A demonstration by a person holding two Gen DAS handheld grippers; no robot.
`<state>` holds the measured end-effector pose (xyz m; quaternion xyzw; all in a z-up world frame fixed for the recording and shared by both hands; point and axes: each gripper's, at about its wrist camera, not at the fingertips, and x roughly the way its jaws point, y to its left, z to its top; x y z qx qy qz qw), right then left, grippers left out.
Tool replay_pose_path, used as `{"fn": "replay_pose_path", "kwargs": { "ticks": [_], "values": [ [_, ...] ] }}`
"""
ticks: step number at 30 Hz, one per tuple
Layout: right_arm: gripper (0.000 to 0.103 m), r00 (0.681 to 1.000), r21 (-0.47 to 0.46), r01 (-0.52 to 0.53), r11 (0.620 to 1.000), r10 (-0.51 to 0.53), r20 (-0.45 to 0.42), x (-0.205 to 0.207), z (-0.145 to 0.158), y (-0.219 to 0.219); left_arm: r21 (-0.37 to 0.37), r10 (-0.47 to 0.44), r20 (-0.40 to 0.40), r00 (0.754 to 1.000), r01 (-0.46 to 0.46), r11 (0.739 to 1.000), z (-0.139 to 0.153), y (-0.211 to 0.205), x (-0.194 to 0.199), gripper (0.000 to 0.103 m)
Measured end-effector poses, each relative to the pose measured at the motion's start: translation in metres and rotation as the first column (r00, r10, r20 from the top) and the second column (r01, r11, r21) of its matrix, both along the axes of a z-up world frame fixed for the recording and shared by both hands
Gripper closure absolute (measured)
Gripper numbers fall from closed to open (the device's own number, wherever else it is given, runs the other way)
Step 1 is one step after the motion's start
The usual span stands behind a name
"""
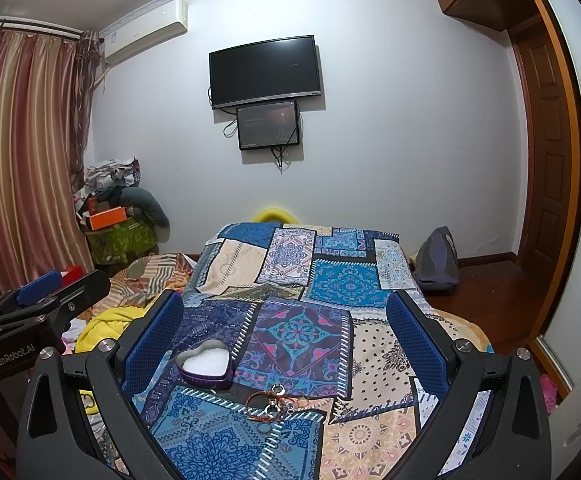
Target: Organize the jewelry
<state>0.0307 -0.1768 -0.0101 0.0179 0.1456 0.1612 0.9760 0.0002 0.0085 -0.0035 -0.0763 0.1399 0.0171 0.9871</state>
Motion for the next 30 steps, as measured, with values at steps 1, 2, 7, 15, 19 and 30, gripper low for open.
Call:
{"fn": "replay_pose_path", "kwargs": {
  "ticks": [1,2,7,15,19,30],
  "values": [
    [0.002,1.000,0.000,0.000,1.000,0.000,0.000,0.0000,0.0001,-0.0001,0.000,0.000,0.000,1.000,0.000,1.000,0.0000,-0.0001,0.0001,0.000],
    [0.002,1.000,0.000,0.000,1.000,0.000,0.000,0.0001,0.0002,-0.0001,0.000,0.000,0.000,1.000,0.000,1.000,-0.0001,-0.0003,-0.0001,0.000],
    [0.002,1.000,0.000,-0.001,1.000,0.001,0.000,0.0002,0.0003,-0.0004,0.001,-0.002,-0.001,1.000,0.002,1.000,0.0004,-0.0008,0.0011,0.000],
    [0.002,1.000,0.000,-0.002,1.000,0.002,-0.001,0.0005,0.0007,-0.0008,0.003,-0.001,-0.001,1.000,0.001,1.000,0.0009,-0.0011,0.0014,0.000],
    [0.002,1.000,0.000,0.000,1.000,0.000,-0.002,0.0005,0.0010,-0.0005,0.001,-0.004,-0.003,1.000,0.004,1.000,0.0021,-0.0016,0.0023,0.000],
    [0.002,1.000,0.000,-0.001,1.000,0.001,-0.001,0.0007,0.0013,-0.0007,0.002,-0.005,-0.002,1.000,0.005,1.000,0.0024,-0.0006,0.0026,0.000]
  ]
}}
